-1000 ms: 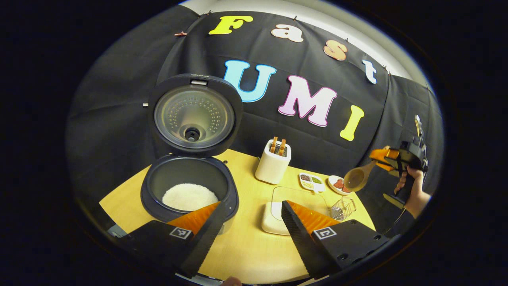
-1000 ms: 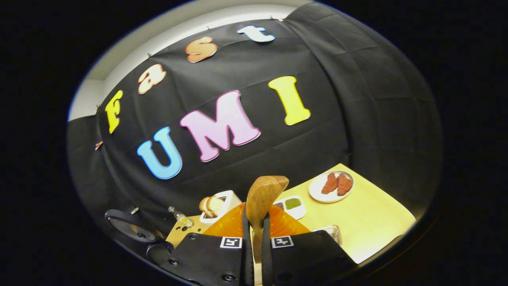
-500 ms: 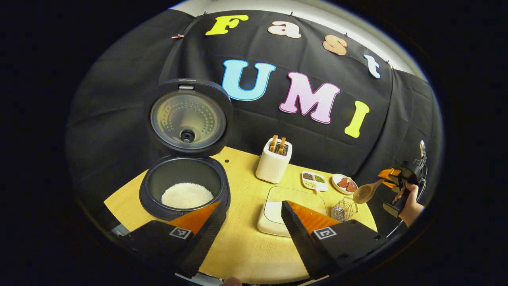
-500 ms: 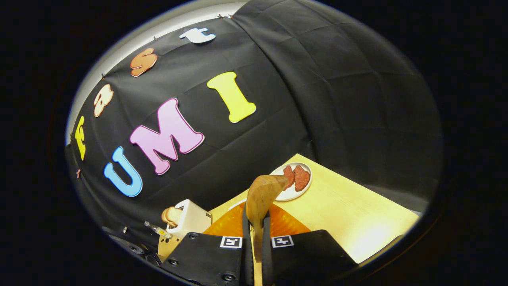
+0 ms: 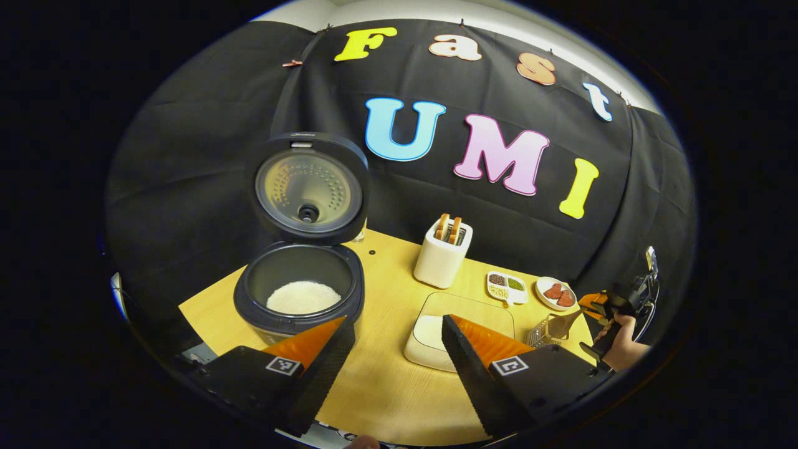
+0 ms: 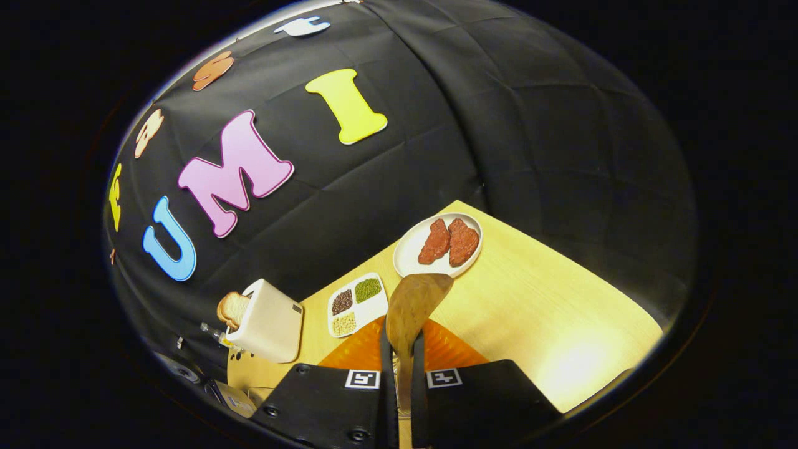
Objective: Close the left gripper, press the button to open the rice cooker; take a wooden spoon from the chopstick holder with the right hand, scoop a spoonful of rice and pour it into the rice cooker, then put the wooden spoon back into the chopstick holder.
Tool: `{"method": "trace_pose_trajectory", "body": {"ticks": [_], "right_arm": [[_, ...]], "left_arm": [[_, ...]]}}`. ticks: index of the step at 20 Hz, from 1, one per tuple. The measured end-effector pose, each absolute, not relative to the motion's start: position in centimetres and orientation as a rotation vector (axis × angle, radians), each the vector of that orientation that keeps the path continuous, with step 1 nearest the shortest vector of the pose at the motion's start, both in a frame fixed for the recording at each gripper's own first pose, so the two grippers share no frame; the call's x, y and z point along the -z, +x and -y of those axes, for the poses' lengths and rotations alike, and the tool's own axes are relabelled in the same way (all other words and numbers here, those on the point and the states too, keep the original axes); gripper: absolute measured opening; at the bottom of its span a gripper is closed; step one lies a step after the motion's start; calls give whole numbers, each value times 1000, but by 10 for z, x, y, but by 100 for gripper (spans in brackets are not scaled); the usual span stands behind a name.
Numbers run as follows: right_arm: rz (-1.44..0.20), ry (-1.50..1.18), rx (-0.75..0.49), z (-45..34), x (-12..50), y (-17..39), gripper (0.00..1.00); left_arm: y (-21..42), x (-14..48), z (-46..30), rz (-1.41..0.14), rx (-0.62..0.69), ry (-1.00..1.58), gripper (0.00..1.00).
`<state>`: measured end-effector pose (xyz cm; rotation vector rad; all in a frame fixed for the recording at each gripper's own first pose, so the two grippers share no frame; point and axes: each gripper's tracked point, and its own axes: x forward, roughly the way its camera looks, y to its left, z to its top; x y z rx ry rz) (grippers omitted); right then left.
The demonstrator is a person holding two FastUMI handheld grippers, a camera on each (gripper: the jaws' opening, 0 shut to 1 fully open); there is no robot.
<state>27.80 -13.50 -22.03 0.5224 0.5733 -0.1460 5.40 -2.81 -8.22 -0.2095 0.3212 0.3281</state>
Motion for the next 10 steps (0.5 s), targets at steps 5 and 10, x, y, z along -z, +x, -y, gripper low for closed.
{"method": "trace_pose_trajectory", "body": {"ticks": [5,10], "right_arm": [[-594,558,146,132,239,283,14],[-575,560,127,127,230,283,25]], "left_arm": [[42,62,7,-243,-454,-269,95],[36,30,-28,-146,-524,-226,95]]}}
